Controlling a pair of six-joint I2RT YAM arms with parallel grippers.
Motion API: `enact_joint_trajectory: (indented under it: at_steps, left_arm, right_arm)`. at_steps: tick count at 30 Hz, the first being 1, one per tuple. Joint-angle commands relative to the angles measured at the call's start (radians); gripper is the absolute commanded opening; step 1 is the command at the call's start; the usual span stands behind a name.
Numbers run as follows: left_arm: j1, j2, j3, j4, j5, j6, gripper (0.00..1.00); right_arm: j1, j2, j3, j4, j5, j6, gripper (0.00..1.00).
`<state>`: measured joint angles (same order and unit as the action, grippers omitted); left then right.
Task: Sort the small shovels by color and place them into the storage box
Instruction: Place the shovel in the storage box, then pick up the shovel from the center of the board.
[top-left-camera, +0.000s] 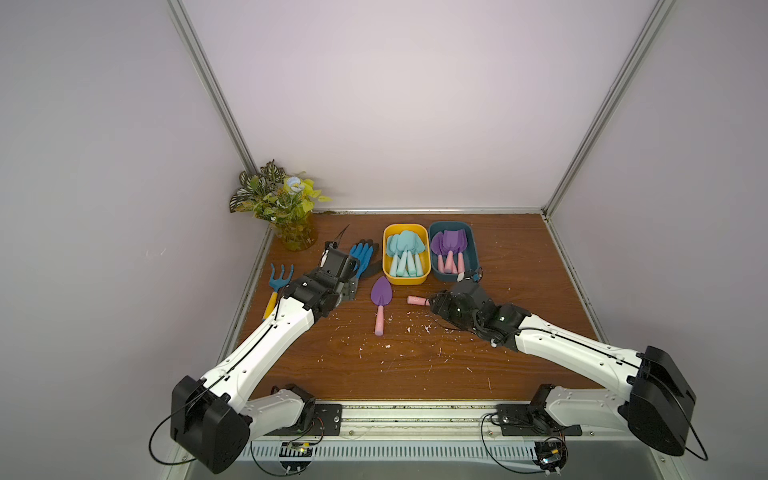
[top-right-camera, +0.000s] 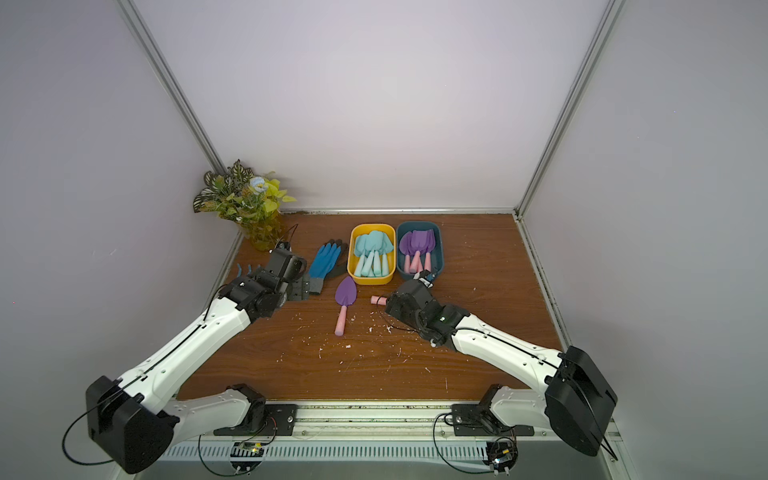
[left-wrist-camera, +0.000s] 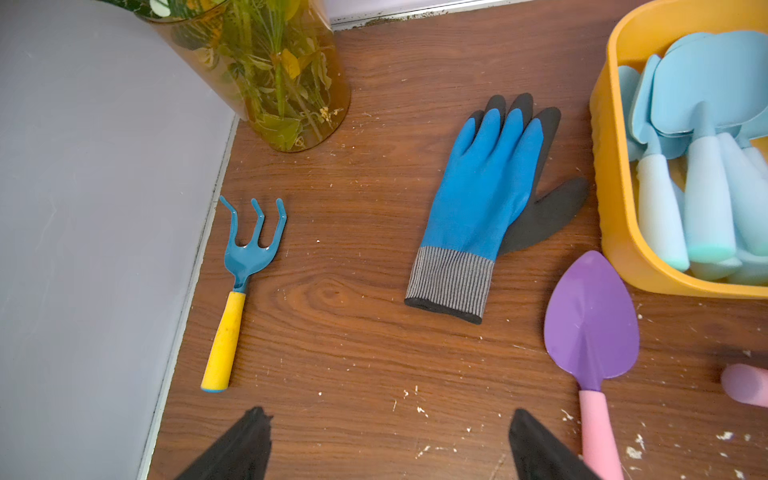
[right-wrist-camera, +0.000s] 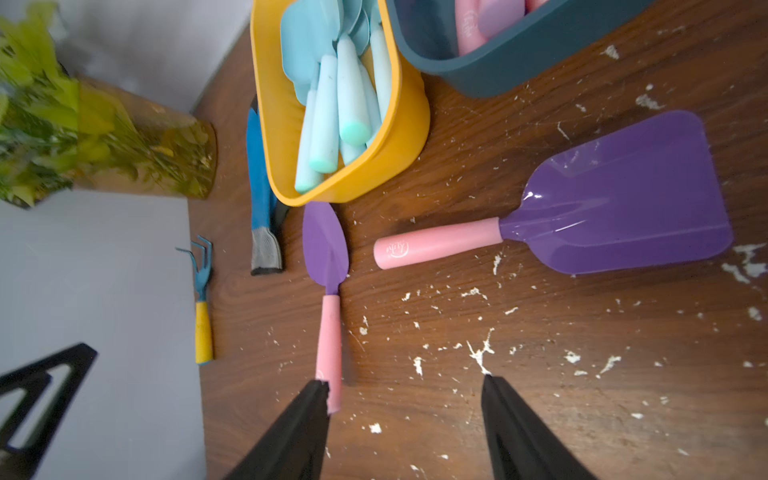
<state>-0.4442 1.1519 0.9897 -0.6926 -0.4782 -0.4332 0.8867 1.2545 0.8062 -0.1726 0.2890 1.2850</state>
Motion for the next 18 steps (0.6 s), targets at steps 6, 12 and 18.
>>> enact_joint_trajectory:
  at_steps: [6,12,18]
  left_arm:
    - [0.027,-0.033,-0.116,0.067,-0.012,-0.006,0.94]
    - [0.030,-0.031,-0.164,0.086,-0.012,0.003,0.94]
    - [0.033,-0.050,-0.185,0.105,-0.012,0.005,0.95]
  right_arm:
    - [0.028,0.110,0.115,-0.134,0.131,0.412,0.69]
    - [0.025,0.184,0.118,-0.067,0.071,0.551,0.71]
    - [0.013,0.244,0.172,-0.082,0.047,0.627,0.74]
